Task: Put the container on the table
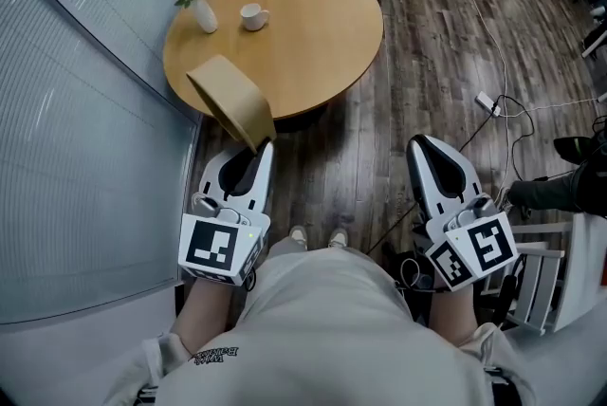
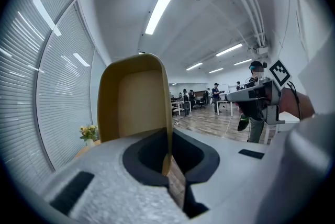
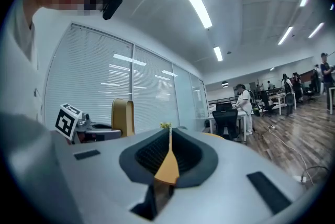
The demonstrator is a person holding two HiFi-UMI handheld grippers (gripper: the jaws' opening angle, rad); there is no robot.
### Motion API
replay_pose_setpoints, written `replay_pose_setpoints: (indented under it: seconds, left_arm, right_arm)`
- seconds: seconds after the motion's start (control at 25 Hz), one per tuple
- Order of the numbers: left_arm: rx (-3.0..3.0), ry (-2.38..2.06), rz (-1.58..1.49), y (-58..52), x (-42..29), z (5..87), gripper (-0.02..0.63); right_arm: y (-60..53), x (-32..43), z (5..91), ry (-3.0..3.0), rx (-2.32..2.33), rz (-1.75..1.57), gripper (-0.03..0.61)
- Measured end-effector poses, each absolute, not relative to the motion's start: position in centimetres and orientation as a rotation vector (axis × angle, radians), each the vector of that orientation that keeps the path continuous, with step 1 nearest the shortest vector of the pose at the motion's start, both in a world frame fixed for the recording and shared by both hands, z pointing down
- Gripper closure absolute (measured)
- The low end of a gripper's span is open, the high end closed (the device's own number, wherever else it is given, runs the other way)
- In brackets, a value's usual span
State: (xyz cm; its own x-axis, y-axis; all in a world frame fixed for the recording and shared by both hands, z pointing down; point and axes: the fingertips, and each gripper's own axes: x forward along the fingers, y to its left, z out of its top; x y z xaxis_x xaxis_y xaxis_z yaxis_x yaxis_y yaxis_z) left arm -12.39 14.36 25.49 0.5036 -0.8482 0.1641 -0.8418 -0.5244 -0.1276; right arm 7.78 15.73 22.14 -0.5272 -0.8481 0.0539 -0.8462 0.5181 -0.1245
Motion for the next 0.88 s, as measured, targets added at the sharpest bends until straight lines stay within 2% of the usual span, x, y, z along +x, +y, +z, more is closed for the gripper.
replay_pose_setpoints:
  seconds: [0.88]
  left_arm:
    - [-2.670,1.529,-0.411,13.7,-5.9,26.8,0.586]
  right_arm:
    - [14.8,12.9,25.2,2.812,-1.484,-0.215,0.543]
